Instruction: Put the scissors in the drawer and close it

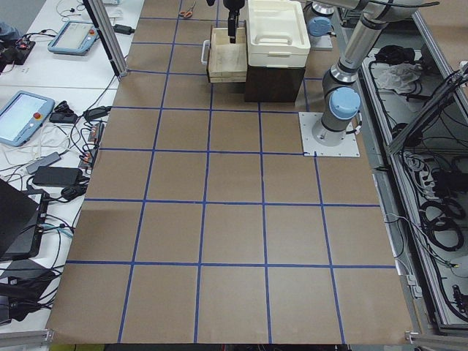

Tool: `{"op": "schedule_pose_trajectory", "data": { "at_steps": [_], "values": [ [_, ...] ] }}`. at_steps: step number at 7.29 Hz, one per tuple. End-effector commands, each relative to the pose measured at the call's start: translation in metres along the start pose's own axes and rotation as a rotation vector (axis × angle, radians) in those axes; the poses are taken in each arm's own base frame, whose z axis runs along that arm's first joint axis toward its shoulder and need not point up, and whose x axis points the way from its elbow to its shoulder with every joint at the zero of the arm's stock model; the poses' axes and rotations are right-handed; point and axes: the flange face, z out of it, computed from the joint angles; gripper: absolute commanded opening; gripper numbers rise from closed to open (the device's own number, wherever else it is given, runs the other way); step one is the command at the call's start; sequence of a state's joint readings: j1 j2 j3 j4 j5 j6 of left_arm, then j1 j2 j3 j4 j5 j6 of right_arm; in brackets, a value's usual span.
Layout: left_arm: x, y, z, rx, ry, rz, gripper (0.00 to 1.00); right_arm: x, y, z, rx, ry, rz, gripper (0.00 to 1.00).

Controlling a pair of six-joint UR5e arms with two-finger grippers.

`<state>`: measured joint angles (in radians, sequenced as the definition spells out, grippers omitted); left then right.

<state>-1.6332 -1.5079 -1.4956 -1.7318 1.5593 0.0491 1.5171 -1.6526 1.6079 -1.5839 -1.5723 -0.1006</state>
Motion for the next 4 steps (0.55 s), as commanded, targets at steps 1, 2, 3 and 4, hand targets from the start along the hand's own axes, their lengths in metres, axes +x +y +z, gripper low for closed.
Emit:
{"op": "schedule_pose_trajectory", "data": {
  "at_steps": [1,2,3,4],
  "values": [
    [0.0001,0.0000,0.0000,0.000,-0.001,0.000,1.00,0.0009,-0.0007,-0.0009,0.003,0.002,0.001,1.00],
    [0.0001,0.0000,0.0000,0.000,-0.001,0.000,1.00,0.0000,-0.0003,0.0000,0.001,0.000,0.001,1.00],
    [0.0003,0.0000,0.0000,0.000,0.001,0.000,1.00,0.0020,-0.0002,0.0017,-0.010,-0.002,0.009,1.00],
    [0.0003,0.0000,0.0000,0.000,0.001,0.000,1.00,0.0042,-0.0009,0.0015,-0.007,-0.002,0.009,1.00]
  ]
}}
